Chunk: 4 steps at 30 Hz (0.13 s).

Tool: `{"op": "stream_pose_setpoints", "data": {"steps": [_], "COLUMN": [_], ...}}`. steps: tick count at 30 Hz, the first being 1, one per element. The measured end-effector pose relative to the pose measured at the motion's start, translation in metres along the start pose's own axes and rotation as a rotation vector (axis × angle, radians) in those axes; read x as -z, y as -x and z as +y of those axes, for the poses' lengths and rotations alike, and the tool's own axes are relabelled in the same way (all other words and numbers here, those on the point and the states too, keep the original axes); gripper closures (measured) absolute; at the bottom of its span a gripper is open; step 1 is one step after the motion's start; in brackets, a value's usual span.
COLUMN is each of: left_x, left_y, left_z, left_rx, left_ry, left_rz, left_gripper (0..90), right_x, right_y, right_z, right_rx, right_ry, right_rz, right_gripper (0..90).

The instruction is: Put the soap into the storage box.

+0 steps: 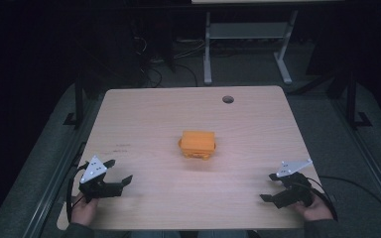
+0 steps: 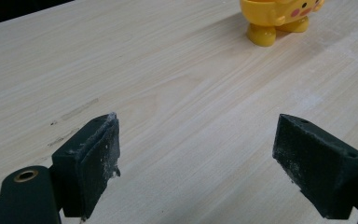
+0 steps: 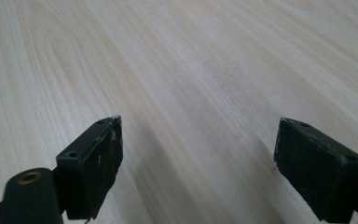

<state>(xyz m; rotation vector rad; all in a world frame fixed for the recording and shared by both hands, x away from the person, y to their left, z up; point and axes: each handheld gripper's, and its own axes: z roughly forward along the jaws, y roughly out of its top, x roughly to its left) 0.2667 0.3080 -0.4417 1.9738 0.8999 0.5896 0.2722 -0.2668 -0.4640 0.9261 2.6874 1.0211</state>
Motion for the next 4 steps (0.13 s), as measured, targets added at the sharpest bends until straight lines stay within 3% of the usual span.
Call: {"op": "stream_pose_setpoints", "data": {"steps": [4], "left_x": [0.0003], "left_y": [-0.0002], "left_z": [0.0000], "left_rx": [-0.003], "left_ry": [0.005], "left_rz": [0.001], "left_gripper": [14.3], "right_x": [0.0044], "right_y": [-0.0054], "right_z": [-0.0038], "right_rx": [-0.018], "right_ry": [0.017], "right_rz": [-0.007], "right_gripper": [14.7]}}
